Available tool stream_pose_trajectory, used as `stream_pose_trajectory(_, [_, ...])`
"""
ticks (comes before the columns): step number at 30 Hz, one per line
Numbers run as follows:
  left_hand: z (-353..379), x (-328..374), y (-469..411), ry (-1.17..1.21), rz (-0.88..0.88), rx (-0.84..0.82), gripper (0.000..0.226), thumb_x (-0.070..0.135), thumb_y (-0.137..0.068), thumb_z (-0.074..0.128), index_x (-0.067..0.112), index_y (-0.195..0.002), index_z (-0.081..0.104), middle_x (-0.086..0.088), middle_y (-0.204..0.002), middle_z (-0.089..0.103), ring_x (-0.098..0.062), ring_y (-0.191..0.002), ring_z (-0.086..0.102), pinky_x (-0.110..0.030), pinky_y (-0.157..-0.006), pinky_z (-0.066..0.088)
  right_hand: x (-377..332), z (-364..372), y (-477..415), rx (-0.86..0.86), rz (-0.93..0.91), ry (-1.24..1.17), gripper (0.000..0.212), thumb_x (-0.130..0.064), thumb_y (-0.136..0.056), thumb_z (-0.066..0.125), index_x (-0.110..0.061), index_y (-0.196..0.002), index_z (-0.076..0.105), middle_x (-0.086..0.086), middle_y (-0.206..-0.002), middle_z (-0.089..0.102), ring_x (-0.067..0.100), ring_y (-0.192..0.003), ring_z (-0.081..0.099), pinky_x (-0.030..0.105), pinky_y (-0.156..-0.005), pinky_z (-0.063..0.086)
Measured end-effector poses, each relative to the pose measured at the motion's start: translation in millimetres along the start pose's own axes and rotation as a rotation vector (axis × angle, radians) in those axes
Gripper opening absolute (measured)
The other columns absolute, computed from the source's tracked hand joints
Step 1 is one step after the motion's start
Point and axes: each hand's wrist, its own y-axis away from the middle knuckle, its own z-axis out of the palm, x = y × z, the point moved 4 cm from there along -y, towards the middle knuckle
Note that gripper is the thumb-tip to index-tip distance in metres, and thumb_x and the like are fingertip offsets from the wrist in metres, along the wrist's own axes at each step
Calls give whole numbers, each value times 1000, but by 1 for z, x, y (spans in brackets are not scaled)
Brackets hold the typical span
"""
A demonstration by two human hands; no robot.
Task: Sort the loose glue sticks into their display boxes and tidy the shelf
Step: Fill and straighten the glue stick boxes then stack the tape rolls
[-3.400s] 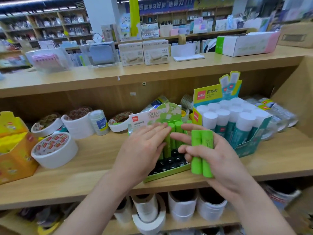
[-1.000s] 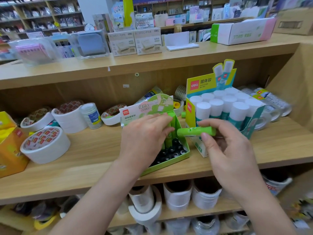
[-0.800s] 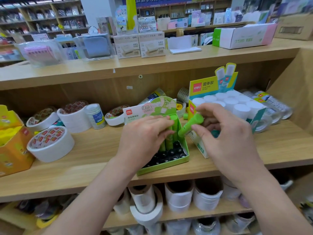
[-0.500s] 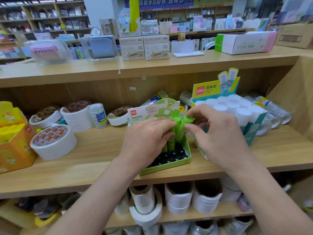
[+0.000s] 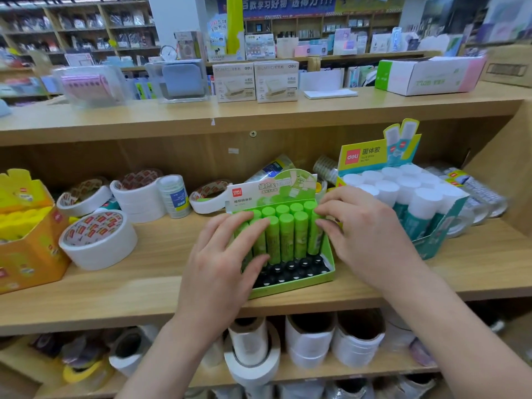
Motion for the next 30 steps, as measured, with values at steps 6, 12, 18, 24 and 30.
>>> stream_pose_trajectory(6, [1, -3, 7, 56, -30, -23, 46, 22, -86, 69, 11, -130, 59, -3, -132, 58, -22, -125, 49, -30, -108, 36, -1, 9, -6, -132, -70, 180, 15, 5, -68, 77, -6, -68, 66, 7, -70, 56, 27, -62, 55, 40, -50, 50])
stream_pose_trajectory(12, [-2, -5, 5, 119, -104, -32, 44, 14, -87, 63, 11, -130, 58, 1, -136, 53, -17, -129, 48, -21, -111, 31, -3, 6, -5, -155, -10, 230, 21, 3, -65, 78, -9, -74, 62, 5, -71, 51, 27, -59, 49, 40, -39, 46])
stream_pose_trajectory(18, [-2, -8, 3, 141, -143, -32, 51, 6, -78, 75, 13, -127, 61, 2, -134, 56, -14, -125, 50, -20, -110, 31, -13, 6, 4, -136, 5, 310, 31, 0, -59, 82, -10, -78, 59, 6, -75, 50, 26, -65, 51, 38, -46, 48])
stream_pose_trajectory(24, [11, -1, -2, 173, -135, 35, 49, 0, -76, 77, 10, -122, 65, -2, -130, 60, -14, -121, 55, -28, -105, 41, -19, 7, 9, -106, 45, 387, 50, -29, -78, 68, -12, -125, 60, 12, -88, 54, 29, -79, 51, 41, -63, 48])
stream_pose_trajectory(30, [25, 15, -6, 134, -86, 84, 33, 15, -90, 56, 5, -121, 65, -7, -126, 62, -24, -117, 57, -32, -105, 41, -20, 24, 10, -167, 109, 391, 50, -39, -85, 57, -16, -130, 55, 16, -133, 51, 35, -122, 45, 48, -92, 39])
